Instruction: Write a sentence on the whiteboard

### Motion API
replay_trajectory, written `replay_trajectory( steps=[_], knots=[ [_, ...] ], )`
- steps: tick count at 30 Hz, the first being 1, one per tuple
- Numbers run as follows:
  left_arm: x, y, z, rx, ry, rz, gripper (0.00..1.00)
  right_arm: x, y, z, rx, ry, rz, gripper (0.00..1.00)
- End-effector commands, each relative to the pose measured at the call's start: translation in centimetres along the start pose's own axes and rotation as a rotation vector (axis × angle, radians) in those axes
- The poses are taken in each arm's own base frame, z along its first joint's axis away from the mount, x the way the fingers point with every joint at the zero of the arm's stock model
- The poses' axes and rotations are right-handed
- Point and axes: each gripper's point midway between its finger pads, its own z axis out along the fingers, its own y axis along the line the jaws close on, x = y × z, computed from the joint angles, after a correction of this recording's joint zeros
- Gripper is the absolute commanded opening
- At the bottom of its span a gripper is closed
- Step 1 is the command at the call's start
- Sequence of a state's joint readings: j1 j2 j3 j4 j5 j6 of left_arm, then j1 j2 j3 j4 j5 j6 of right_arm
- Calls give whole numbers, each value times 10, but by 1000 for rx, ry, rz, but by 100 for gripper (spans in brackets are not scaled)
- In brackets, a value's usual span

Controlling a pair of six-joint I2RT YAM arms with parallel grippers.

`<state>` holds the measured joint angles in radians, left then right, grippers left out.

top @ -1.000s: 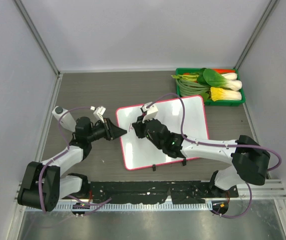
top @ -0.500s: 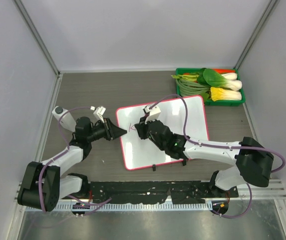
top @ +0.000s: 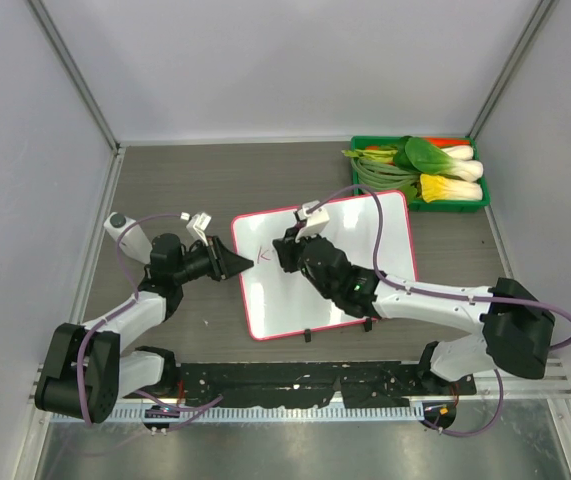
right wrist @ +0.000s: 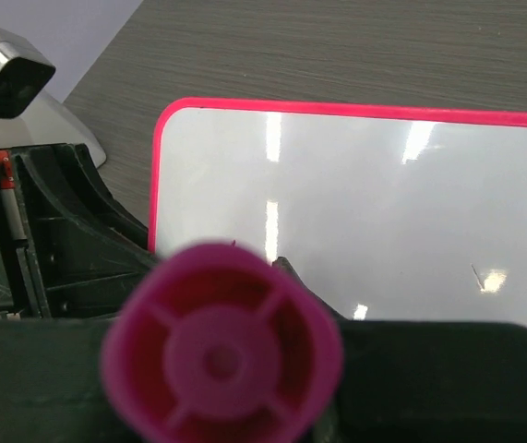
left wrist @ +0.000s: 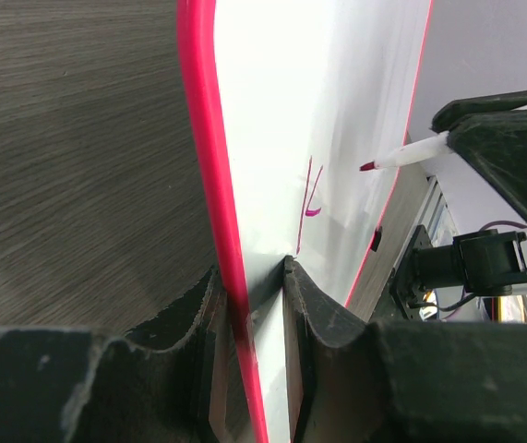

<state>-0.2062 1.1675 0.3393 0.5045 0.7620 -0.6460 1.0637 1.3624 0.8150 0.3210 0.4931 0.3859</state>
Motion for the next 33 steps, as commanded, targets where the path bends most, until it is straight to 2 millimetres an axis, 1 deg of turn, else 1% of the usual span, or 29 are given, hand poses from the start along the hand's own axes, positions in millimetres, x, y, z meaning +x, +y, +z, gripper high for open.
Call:
replay_trajectory(
  steps=[1,6,12,14,15,25,29,33],
  knots=[
    [12,3,-1,1,34,38,0,-17,1,9,35,-54,12,1],
    [13,3,-1,3,36,39,0,-6,-11,13,90,-50,7,1],
    [12,3,-1,1,35,40,0,9,-15,11,91,-14,-11,1],
    [13,3,0,1,37,39,0,12,-17,9,96,-4,-15,2],
    [12,4,0,0,36,39,0,16,-20,9,101,4,-19,1],
    [12,4,0,-1,36,36,0,33,-21,3,70,51,-22,2],
    [12,4,-1,0,36,39,0,37,-22,-1,62,59,-17,1],
    [12,4,-1,-1,36,39,0,36,-19,-4,42,59,-5,1]
  ],
)
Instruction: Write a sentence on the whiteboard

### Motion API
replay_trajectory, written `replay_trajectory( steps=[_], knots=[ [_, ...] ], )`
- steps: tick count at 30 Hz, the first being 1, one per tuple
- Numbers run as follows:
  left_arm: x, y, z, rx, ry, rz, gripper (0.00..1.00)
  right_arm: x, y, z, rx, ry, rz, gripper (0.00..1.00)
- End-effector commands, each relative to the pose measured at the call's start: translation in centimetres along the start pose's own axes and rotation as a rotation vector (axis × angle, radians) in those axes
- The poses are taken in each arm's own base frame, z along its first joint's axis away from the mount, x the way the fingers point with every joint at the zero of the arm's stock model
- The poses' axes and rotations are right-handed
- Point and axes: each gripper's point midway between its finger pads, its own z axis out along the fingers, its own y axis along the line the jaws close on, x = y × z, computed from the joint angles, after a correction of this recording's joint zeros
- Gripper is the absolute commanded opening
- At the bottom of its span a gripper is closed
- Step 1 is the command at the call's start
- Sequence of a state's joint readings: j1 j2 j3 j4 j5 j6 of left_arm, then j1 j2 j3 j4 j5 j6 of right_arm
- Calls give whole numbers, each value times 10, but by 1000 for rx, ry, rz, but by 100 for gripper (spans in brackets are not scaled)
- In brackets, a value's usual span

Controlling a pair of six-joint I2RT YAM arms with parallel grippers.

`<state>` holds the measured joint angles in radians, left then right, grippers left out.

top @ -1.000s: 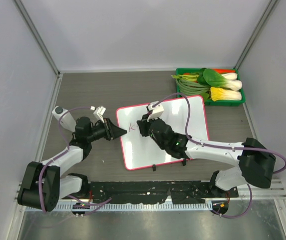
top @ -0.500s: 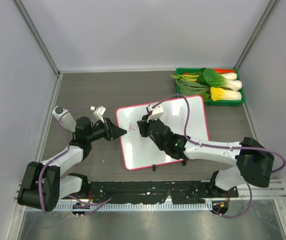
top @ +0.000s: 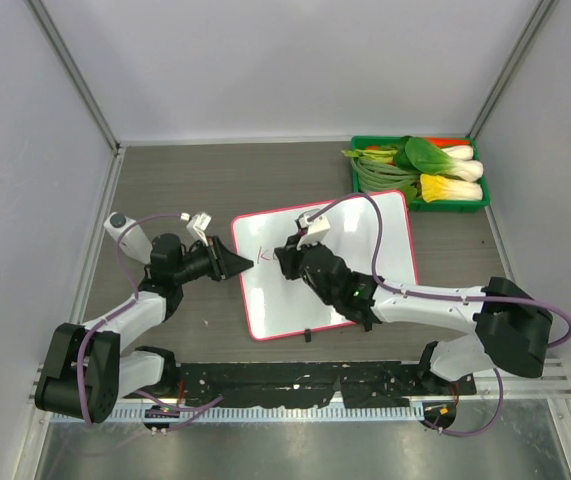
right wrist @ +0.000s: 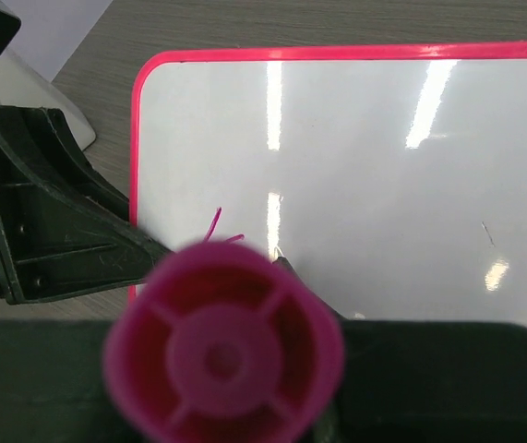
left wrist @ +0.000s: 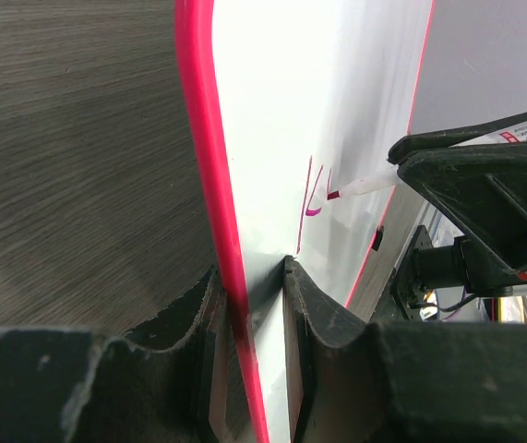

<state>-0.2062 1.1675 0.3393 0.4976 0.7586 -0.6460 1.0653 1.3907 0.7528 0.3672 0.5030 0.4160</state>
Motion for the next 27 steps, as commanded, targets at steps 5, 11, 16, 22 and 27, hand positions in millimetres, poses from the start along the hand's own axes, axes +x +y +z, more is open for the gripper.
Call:
replay_trajectory(
  steps=[5,11,16,22,27],
  knots=[
    [11,3,-1,5,33,45,0,2,-4,-4,4,13,-1,1],
    [12,3,-1,5,34,44,0,-31,13,-13,-63,-60,51,1],
    [11,2,-1,5,33,45,0,-55,12,-15,-43,-137,80,1],
    [11,2,-1,6,32,46,0,-59,12,-2,-7,-151,68,2],
    [11,2,-1,5,31,46,0,-60,13,5,2,-150,65,1]
  ],
)
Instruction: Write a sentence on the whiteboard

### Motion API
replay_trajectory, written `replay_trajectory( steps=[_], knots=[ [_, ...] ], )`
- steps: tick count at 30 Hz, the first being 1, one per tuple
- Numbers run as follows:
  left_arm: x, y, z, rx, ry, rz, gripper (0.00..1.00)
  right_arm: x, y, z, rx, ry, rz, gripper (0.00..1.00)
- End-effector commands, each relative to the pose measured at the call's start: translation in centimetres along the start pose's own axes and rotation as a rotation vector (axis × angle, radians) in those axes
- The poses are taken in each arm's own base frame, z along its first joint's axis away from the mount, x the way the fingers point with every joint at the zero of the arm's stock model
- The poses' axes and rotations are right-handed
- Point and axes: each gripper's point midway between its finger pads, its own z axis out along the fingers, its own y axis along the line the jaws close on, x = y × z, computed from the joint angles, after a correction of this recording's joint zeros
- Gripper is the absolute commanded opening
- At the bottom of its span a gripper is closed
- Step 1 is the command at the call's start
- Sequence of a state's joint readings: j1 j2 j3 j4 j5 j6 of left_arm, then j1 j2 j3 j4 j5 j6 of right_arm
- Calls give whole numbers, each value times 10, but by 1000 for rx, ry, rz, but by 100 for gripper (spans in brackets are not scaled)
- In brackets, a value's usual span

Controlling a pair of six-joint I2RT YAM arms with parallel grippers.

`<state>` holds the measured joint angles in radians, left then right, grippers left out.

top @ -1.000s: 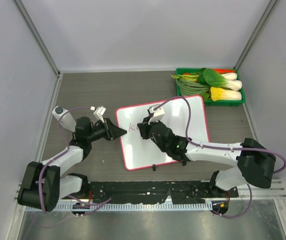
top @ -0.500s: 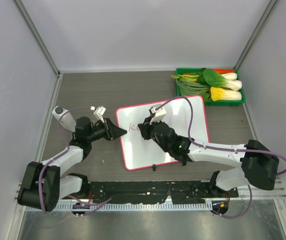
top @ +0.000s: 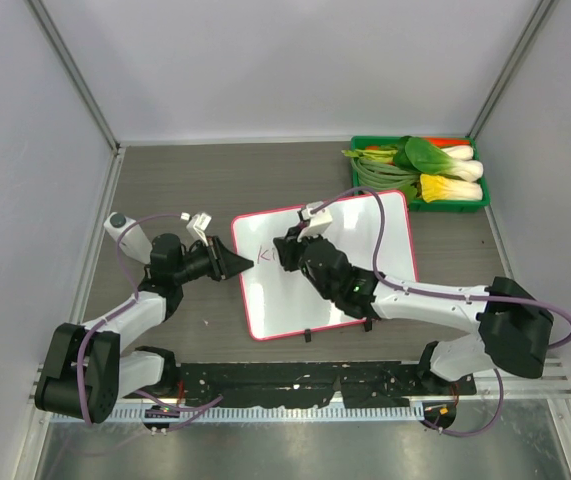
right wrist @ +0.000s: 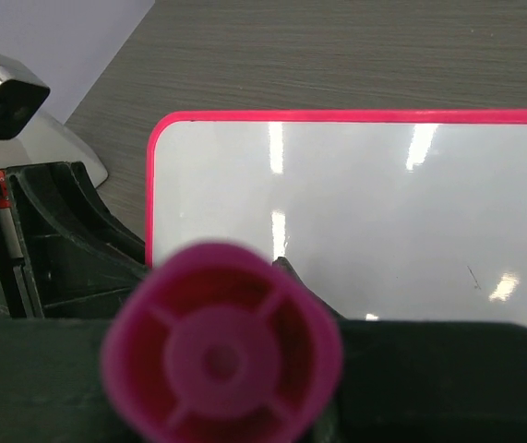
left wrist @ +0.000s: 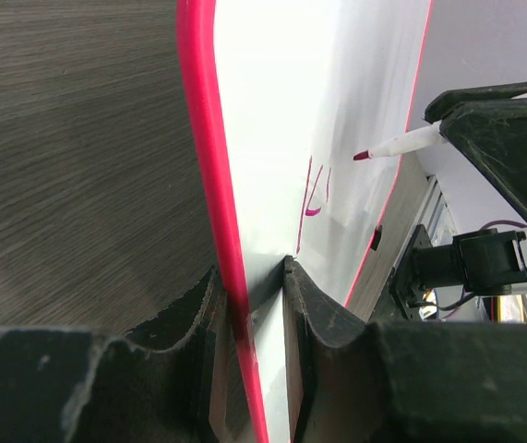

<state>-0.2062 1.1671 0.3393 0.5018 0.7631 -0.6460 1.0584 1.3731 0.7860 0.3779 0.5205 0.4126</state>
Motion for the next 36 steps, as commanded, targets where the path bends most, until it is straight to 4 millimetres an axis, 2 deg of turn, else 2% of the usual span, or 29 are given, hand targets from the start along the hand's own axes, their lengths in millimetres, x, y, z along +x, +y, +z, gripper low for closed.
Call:
replay_trajectory(
  steps=[1,8,14,21,23,30,36],
  knots=[
    [12,3,-1,0,34,42,0,-35,9,7,2,-97,38,1],
    [12,3,-1,0,33,43,0,-17,-3,15,60,-55,-3,1],
    [12,3,-1,0,33,42,0,-3,-8,15,63,-19,-10,1],
    [12,3,-1,2,34,43,0,-25,-2,0,20,-68,30,1],
    [12,3,-1,0,33,43,0,-26,-2,-2,11,-70,33,1],
    [12,3,-1,2,31,44,0,-17,-6,-1,21,-48,14,1],
    [12,3,0,7,34,41,0,0,-8,6,29,-11,-9,2]
  ],
)
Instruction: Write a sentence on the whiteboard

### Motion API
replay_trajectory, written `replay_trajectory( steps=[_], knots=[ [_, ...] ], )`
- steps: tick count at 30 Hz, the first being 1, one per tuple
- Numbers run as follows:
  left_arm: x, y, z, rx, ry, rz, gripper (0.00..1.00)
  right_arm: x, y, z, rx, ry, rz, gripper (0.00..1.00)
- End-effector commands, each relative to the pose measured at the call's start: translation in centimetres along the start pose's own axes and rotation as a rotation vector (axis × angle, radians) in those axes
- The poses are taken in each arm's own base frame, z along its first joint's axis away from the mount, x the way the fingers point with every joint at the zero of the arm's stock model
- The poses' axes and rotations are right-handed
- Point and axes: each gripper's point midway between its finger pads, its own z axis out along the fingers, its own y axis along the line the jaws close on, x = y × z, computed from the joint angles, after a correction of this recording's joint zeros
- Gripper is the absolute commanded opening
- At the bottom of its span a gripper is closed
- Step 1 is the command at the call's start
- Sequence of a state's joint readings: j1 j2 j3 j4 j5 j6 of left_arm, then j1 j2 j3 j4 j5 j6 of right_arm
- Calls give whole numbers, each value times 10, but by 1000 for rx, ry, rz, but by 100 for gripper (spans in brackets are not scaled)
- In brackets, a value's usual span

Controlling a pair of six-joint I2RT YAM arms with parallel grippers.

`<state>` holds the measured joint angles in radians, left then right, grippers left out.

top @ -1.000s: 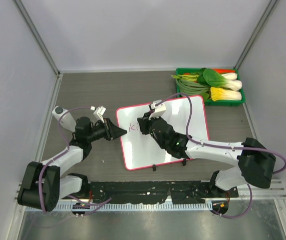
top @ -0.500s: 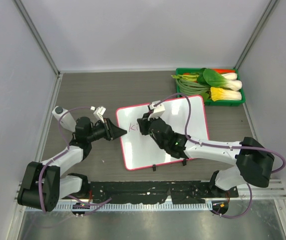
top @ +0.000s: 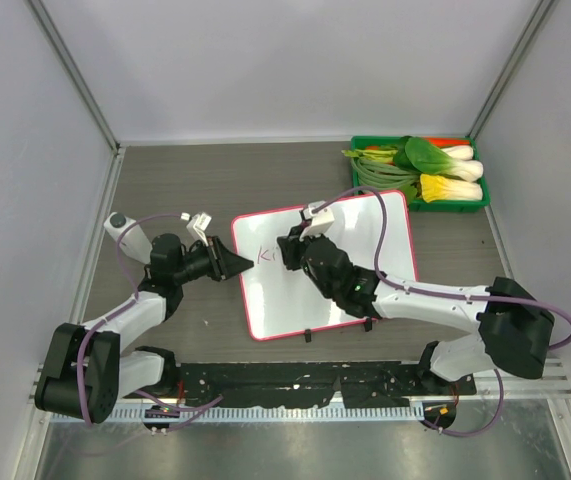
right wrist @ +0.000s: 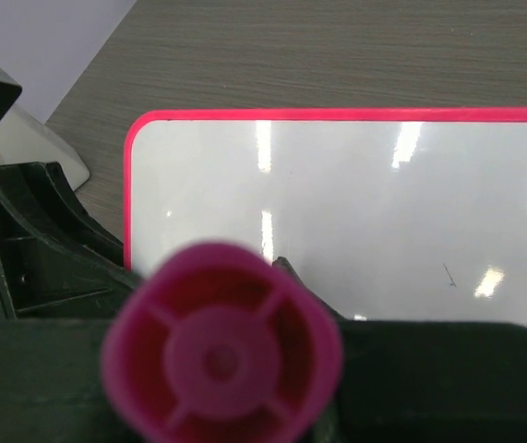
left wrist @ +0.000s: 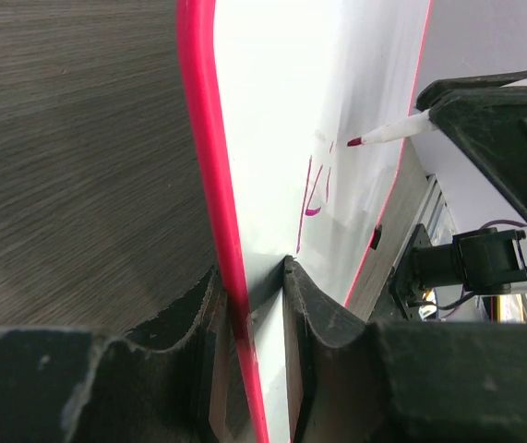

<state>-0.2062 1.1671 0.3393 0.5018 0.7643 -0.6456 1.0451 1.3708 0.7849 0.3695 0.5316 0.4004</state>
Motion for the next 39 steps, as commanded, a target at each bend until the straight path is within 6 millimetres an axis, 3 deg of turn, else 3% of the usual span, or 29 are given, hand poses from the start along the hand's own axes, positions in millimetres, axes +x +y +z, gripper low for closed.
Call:
replay_trajectory(
  steps=[1,22,35,39],
  knots=[
    [13,3,0,6,36,40,0,3,-1,5,9,-4,-3,1],
    [13,3,2,8,37,42,0,27,-12,-8,2,69,-28,1],
    [13,2,2,12,37,45,0,31,-9,-11,-23,83,-25,2],
    [14,2,1,10,37,43,0,24,-7,-9,-20,61,-15,1]
  ],
)
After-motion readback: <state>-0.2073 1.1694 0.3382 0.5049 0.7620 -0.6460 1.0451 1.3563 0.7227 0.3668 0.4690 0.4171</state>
